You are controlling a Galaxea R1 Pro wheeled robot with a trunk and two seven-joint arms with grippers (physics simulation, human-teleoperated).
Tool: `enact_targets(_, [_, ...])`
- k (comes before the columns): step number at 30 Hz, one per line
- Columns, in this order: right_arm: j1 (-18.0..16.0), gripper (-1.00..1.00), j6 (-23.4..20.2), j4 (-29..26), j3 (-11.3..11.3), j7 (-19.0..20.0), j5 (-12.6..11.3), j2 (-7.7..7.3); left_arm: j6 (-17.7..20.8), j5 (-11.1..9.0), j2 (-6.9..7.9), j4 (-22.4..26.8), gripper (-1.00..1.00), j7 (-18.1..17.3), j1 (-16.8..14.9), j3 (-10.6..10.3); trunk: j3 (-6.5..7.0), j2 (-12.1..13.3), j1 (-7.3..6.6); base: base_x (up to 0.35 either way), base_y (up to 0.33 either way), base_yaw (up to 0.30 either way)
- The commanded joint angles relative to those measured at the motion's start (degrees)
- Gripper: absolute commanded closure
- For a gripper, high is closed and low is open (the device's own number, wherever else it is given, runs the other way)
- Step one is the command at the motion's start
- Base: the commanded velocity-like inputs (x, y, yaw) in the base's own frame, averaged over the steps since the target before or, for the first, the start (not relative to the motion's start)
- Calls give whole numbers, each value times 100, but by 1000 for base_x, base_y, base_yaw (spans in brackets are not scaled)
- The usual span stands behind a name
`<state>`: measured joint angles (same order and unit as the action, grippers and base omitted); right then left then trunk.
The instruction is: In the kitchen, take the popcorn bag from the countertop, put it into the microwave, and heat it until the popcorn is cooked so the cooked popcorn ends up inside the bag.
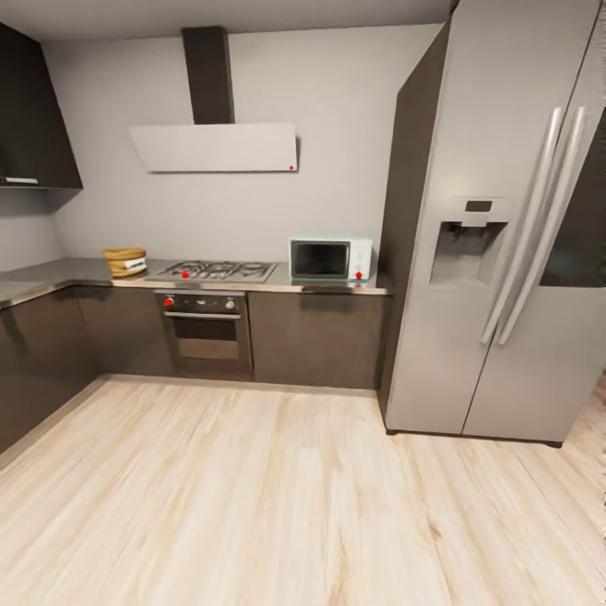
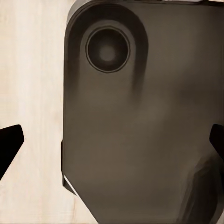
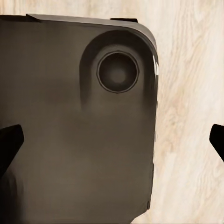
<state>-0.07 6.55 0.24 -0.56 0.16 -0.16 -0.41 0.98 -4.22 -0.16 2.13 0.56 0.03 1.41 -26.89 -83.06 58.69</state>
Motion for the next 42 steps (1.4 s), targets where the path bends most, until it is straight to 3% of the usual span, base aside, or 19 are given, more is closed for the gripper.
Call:
enact_targets(1, [-2,-100,21,3,-5,2,-2,0,13,-44,-1,6,-100,6,3,11,-4,-2,3,329,108,-244])
enact_targets(14, [-2,-100,21,3,-5,2,-2,-3,16,-44,-1,6,-100,6,0,12,-4,-2,3,329,108,-237])
enact_targets(42, [-1,-100,-5,3,-14,2,-2,-12,16,-44,-1,6,-100,6,3,13,-4,-2,3,329,76,-5])
